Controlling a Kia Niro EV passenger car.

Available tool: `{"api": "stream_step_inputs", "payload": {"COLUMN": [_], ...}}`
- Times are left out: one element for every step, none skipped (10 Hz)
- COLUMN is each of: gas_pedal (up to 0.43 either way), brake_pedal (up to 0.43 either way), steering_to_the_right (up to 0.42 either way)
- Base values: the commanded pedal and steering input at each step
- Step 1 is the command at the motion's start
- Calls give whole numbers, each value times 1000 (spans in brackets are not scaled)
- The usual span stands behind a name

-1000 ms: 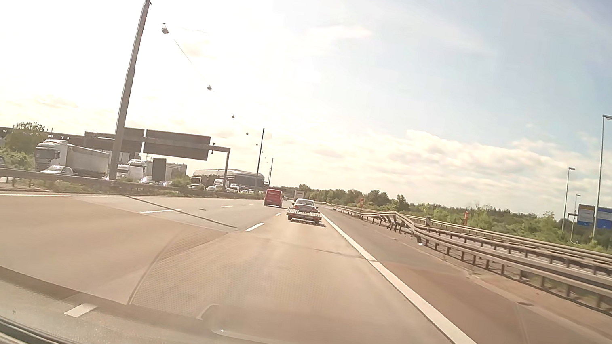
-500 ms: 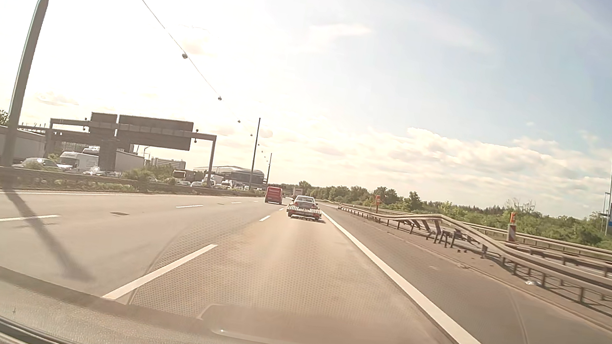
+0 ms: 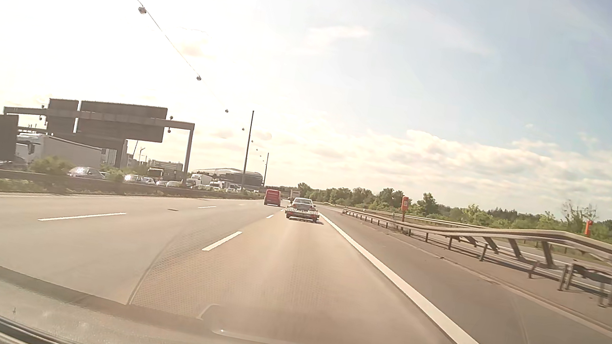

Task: Follow the waypoints while adhering to traffic rules and regulations

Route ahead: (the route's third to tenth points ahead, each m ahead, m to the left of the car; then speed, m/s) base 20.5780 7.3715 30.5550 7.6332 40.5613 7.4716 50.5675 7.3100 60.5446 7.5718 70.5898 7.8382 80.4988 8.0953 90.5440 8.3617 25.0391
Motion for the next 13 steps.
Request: {"api": "stream_step_inputs", "payload": {"gas_pedal": [138, 138, 138, 138, 138, 138, 138, 138, 138, 138, 138, 138, 138], "brake_pedal": [0, 0, 0, 0, 0, 0, 0, 0, 0, 0, 0, 0, 0], "steering_to_the_right": [-3, -3, -4, -4, -4, -4, -4, -4, -5, -6, -6, -5, -4]}}
